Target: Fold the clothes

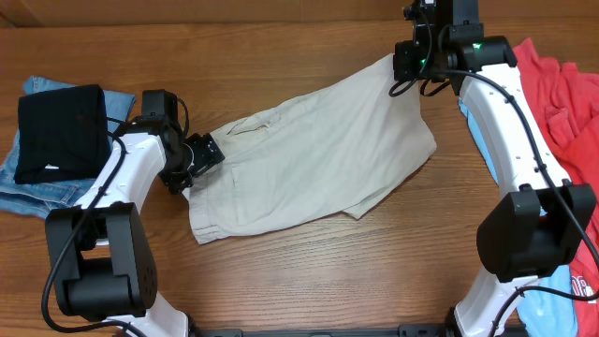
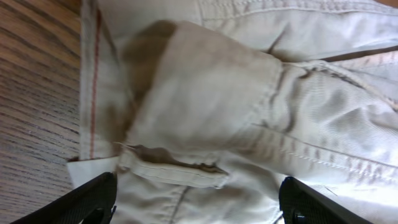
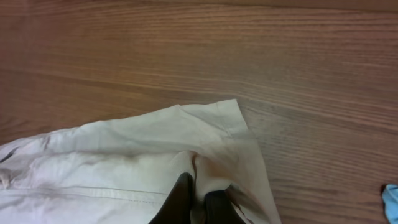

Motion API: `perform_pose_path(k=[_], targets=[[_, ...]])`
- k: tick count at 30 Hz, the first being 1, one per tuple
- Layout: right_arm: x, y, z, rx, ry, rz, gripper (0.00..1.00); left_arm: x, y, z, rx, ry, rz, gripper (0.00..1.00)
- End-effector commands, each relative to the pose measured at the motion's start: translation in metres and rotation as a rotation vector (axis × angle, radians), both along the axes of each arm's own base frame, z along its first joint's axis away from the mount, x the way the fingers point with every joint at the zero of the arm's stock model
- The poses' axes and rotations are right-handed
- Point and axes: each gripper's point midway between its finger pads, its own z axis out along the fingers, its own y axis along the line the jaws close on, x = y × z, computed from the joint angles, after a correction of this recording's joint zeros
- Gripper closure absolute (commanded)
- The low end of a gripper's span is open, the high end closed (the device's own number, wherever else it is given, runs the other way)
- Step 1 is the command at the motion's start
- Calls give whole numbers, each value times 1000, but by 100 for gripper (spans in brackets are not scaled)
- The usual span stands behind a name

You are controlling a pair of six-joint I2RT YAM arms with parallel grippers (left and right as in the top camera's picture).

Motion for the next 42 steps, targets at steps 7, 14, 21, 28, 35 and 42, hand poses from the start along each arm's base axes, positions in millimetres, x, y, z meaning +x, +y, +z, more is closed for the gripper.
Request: perform_pose_path(k=[7, 14, 21, 28, 35, 42], targets=[[15, -8, -11, -15, -10, -36, 96, -3, 13, -9, 83, 27, 37, 18], [35, -4, -65, -20, 37, -34, 96, 3, 14, -8, 84, 4, 51, 18], [47, -11, -141, -20, 136, -127, 90, -2, 21, -9, 109, 38, 151, 18], [38, -50, -125, -100, 169, -240, 62, 16, 14, 4, 80, -35, 66, 19], [36, -68, -38, -69, 52, -272, 49, 60, -5, 79, 55, -257, -104, 17], [-30, -51, -86, -23, 361, -208, 47, 58, -82, 90, 58, -351, -518, 13]])
